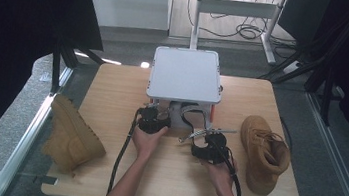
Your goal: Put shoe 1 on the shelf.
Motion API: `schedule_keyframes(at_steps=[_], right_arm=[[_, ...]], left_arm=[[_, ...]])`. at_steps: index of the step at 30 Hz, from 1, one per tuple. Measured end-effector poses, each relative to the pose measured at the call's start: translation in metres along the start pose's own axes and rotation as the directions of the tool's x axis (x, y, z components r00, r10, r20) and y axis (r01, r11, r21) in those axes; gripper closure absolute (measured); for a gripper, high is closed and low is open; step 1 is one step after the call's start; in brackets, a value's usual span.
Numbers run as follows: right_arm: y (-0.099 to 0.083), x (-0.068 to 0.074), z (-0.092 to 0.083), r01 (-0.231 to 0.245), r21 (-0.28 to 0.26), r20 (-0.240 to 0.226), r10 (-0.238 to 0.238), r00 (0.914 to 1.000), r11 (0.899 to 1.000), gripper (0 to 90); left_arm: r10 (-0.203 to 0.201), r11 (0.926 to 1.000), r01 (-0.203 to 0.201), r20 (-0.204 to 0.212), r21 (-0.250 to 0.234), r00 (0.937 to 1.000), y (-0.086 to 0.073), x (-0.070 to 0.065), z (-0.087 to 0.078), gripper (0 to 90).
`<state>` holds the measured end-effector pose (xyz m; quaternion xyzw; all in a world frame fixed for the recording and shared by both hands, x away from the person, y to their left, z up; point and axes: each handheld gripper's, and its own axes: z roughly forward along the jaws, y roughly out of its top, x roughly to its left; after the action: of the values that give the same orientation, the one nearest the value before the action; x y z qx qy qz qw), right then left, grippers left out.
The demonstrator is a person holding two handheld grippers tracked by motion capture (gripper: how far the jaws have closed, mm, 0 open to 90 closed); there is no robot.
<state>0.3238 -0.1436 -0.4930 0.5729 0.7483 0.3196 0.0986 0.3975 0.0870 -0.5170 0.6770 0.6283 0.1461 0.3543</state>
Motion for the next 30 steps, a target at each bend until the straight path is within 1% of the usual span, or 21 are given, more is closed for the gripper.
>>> schedule_keyframes(at_steps=[2,5,11,15,21,25,28,30], right_arm=[[0.001,0.0,-0.001,-0.004,-0.006,0.003,0.004,1.0,1.0,37.4],[0.003,-0.001,-0.002,-0.023,-0.012,-0.004,0.023,0.9997,1.0,37.5],[0.007,-0.001,0.001,-0.052,-0.017,-0.021,0.051,0.9985,0.999,37.6],[0.011,-0.003,0.003,-0.081,-0.023,-0.038,0.08,0.9961,0.996,37.6],[0.015,-0.002,0.008,-0.08,-0.024,-0.029,0.079,0.9964,0.997,37.6],[0.019,-0.003,0.012,-0.096,-0.037,-0.038,0.095,0.9948,0.995,37.8],[0.021,-0.003,0.013,-0.098,-0.052,-0.016,0.098,0.9951,0.994,38.8],[0.023,-0.003,0.014,-0.114,-0.056,-0.018,0.113,0.9934,0.992,38.9]], left_arm=[[0.001,1.0,-0.001,0.0,0.002,1.0,0.0,0.0,0.0,35.8],[0.0,1.0,0.0,-0.002,0.003,1.0,0.0,0.0,0.0,35.9],[0.0,1.0,0.0,-0.003,0.006,1.0,0.001,-0.001,0.0,36.0],[0.001,1.0,-0.001,-0.005,0.007,1.0,0.001,-0.001,0.0,36.1],[0.0,1.0,0.0,-0.006,0.008,1.0,0.001,-0.001,0.0,36.1],[0.001,0.9999,-0.001,-0.006,0.011,1.0,0.001,-0.001,0.0,36.2],[0.002,0.9999,-0.002,-0.008,0.011,1.0,0.001,-0.001,0.0,36.2],[0.002,0.9999,-0.002,-0.009,0.011,1.0,0.001,-0.001,0.0,36.3]])
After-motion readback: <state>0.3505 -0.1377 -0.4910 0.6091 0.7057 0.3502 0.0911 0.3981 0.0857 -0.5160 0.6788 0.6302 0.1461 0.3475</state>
